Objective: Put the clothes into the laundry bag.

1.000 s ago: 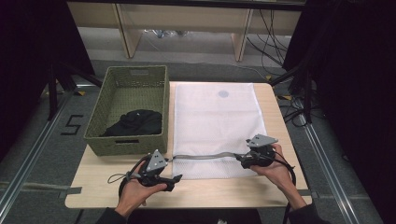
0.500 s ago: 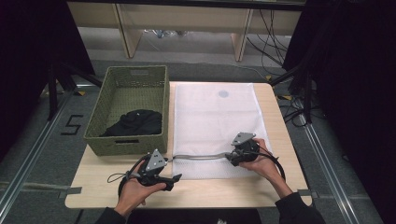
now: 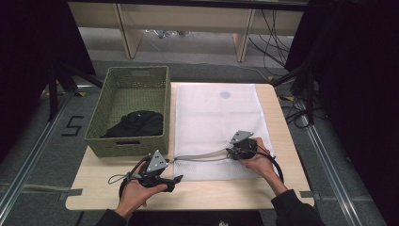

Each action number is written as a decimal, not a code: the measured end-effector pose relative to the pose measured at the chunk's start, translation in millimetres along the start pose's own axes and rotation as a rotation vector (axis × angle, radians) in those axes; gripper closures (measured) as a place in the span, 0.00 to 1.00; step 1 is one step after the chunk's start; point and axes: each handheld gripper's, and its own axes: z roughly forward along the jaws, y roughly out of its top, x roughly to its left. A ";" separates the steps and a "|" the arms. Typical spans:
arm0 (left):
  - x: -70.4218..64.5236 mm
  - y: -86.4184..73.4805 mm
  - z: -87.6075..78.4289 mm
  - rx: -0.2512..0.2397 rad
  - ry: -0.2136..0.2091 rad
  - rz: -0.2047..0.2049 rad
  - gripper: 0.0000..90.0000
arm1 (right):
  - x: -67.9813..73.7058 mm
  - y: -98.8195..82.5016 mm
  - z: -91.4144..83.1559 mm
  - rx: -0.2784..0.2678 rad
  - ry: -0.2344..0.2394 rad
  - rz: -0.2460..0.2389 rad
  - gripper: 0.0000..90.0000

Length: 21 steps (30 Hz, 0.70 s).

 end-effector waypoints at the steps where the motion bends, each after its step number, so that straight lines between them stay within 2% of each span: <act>1: 0.0 -0.1 -0.1 0.000 0.001 0.000 0.27 | 0.0 0.6 0.3 -0.001 0.005 0.009 0.70; 6: -0.1 0.3 -1.1 0.003 -0.006 0.004 0.27 | 1.0 2.4 6.5 0.007 0.013 -0.004 0.79; 7: 0.0 0.2 -0.6 -0.004 -0.011 -0.002 0.27 | -0.6 2.5 7.0 0.016 0.009 -0.024 0.80; 8: 0.7 0.4 -0.8 -0.003 -0.013 -0.001 0.27 | 1.6 3.3 7.4 0.007 0.021 -0.004 0.82; 11: 0.7 0.0 0.1 -0.009 -0.005 0.003 0.27 | 0.4 4.5 8.3 0.011 -0.001 -0.051 0.85; 12: 0.9 0.0 -0.3 -0.006 -0.007 0.004 0.28 | 2.3 5.3 8.7 0.006 0.015 -0.017 0.86; 16: 1.3 0.4 -0.8 -0.004 -0.009 0.004 0.28 | 1.6 6.9 8.7 0.017 0.013 -0.029 0.92; 17: 1.3 0.2 -0.9 -0.004 -0.008 0.006 0.28 | 1.6 7.4 8.9 0.019 0.020 -0.020 0.92; 18: 1.4 0.2 -1.0 -0.005 -0.007 0.006 0.28 | 0.7 8.0 8.9 0.026 0.005 -0.022 0.93; 20: 0.7 0.5 -0.6 -0.018 -0.011 -0.009 0.28 | 2.3 8.6 8.8 0.013 0.002 -0.016 0.95; 21: 1.2 0.7 -1.1 -0.011 -0.006 -0.003 0.28 | 1.5 9.1 8.6 0.015 0.010 -0.020 0.96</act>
